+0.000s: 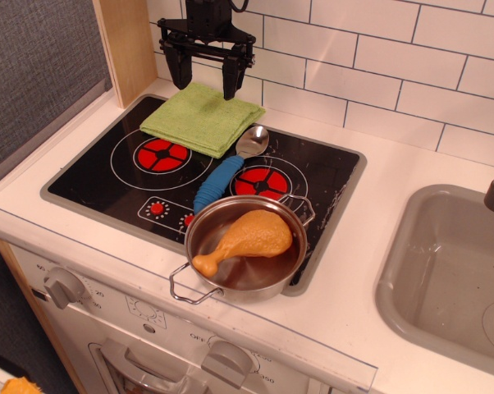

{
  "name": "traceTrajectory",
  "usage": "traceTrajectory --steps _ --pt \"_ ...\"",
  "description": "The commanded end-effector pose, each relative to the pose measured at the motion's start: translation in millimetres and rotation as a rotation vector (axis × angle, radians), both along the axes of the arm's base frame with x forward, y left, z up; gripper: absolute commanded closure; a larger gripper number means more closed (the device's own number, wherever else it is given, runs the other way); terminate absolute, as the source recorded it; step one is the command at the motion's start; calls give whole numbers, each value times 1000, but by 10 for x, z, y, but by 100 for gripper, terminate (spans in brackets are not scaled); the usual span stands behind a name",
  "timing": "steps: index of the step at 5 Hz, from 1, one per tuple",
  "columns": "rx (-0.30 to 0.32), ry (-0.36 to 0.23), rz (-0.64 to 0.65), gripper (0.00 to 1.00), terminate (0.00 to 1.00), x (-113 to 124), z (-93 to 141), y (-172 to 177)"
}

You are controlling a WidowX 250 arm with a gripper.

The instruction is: Pick up the chicken and put it on the right back burner.

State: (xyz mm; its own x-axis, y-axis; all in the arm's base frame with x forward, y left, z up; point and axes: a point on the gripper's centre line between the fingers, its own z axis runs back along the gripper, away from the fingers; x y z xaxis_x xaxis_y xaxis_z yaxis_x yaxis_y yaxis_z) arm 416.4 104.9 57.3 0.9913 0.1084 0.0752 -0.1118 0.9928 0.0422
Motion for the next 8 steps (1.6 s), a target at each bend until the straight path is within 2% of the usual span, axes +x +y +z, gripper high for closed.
traceTrajectory --steps 1,2,4,5,6,7,8 --pt "0 0 0 0 0 0 0 0" --pt "-14 -51 -10 0 0 -311 222 -128" --pt "-120 -152 -166 0 0 -913 544 -522" --pt "-124 -104 -292 0 0 -1186 409 -765" --pt "-78 -74 -404 0 0 -1411 247 -998" --pt "-55 -37 -508 0 0 -1514 97 -1185" --pt "-11 9 -538 0 0 -1566 -75 -1260"
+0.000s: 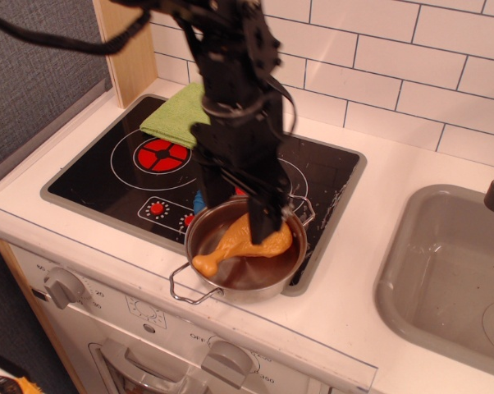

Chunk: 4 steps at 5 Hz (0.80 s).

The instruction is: Pick up the chicken and put it on the right back burner.

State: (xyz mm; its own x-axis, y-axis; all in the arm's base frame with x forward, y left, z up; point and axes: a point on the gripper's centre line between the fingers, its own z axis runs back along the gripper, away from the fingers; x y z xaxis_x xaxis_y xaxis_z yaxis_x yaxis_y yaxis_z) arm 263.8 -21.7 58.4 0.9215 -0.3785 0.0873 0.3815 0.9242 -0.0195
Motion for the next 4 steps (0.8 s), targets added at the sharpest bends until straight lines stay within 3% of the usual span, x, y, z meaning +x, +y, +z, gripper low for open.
traceTrajectory --steps 1,3,4 --pt "80 46 3 0 0 -33 -204 46" --pt "86 106 82 0 0 38 -337 137" --pt "80 90 89 100 0 56 -336 143"
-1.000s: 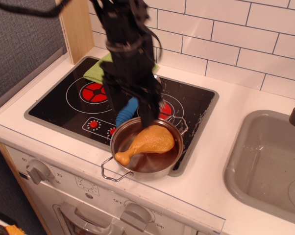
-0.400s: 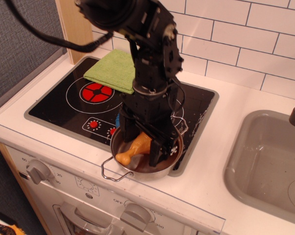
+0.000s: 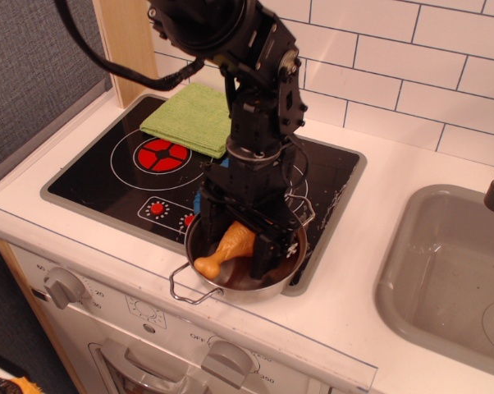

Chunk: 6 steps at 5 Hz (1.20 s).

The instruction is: Pick up the chicken and put it on the right back burner.

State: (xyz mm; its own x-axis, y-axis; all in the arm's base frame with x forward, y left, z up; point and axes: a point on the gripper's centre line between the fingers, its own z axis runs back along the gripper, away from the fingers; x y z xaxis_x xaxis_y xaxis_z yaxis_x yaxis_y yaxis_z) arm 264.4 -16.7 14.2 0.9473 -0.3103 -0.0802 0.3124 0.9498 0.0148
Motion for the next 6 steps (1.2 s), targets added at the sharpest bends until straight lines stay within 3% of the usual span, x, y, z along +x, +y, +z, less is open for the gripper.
traceTrajectory --steps 1,2,3,4,5,6 --pt "-18 -91 -14 100 0 37 202 75" --pt "-81 -188 -8 100 0 44 556 78" --pt "-145 -273 74 100 0 303 928 154" --pt "-142 -272 139 100 0 794 898 217" --pt "-123 -222 169 100 0 1192 603 257" --pt "-91 -163 137 100 0 1304 289 182"
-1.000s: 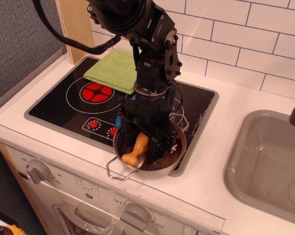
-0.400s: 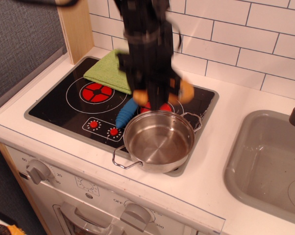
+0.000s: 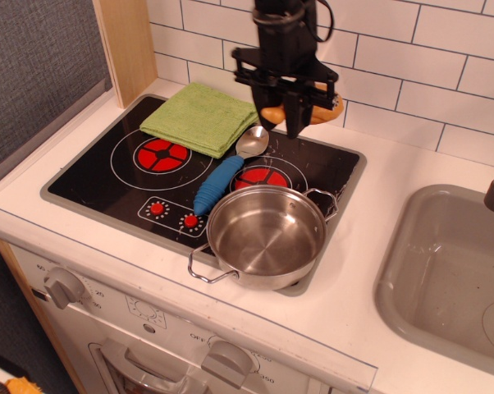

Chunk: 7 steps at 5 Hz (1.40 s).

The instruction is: Pick up the chicken and put it on the right back burner.

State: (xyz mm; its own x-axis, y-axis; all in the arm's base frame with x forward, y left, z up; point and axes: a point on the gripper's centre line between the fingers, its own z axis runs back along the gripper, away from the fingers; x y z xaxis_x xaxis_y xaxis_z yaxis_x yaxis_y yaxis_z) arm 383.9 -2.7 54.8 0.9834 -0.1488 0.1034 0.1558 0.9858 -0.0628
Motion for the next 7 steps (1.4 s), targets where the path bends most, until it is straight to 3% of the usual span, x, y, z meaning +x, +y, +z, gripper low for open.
traceTrajectory --steps 1,2,3,4,5,7 --pt "69 39 -83 100 0 14 -294 -75" --pt "83 38 -106 100 0 -104 -312 -120" --pt "81 25 -66 0 0 -140 -202 -72" --pt "48 -20 -18 0 0 -135 -9 -1" --pt "21 -102 81 0 0 -231 260 68" --pt "56 -128 134 0 0 -363 365 64"
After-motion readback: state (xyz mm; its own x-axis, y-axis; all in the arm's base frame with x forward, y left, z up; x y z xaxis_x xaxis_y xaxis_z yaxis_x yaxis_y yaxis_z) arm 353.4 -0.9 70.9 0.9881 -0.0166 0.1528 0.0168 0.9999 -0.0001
